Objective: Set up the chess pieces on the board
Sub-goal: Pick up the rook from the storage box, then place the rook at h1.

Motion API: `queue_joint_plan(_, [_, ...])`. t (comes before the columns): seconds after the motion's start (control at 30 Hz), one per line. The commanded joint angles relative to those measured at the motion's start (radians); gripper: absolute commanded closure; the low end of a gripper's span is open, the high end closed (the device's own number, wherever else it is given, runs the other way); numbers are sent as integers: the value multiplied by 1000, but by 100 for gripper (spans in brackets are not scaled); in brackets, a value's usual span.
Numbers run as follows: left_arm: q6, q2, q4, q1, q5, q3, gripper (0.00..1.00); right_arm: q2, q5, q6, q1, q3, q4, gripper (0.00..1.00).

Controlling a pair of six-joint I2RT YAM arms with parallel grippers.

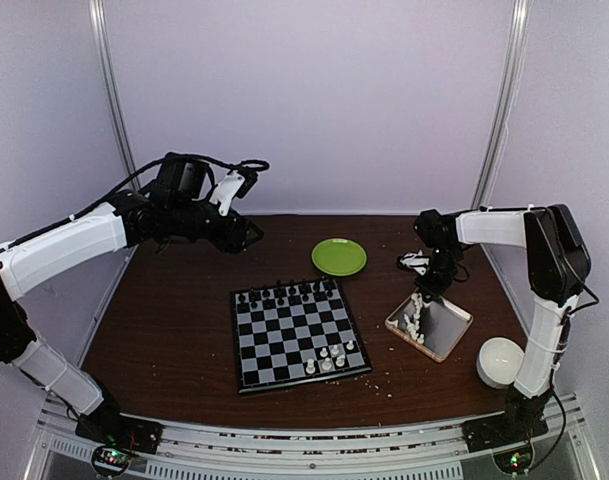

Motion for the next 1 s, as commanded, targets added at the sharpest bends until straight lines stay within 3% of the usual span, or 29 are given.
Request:
queue_joint_plan(0.0, [14,7,13,-6,-9,29,43,7,-21,15,-7,16,-19,92])
queue_joint_plan(0.3, [13,-2,12,-4,-6,30,43,-91,-6,-2,-22,-58,-36,96])
queue_joint_plan(0.53, [10,-12,11,-6,2,32,43,-221,-147,-49,-2,-137,-105,95])
queue_joint_plan(0.73, [8,-12,11,-6,-1,32,43,-313,-207,-106,135,-170,-152,95])
queue_joint_plan(0.97, [13,-17,11,-6,-19,29,43,-312,-218,-130,392,-129,-175,94])
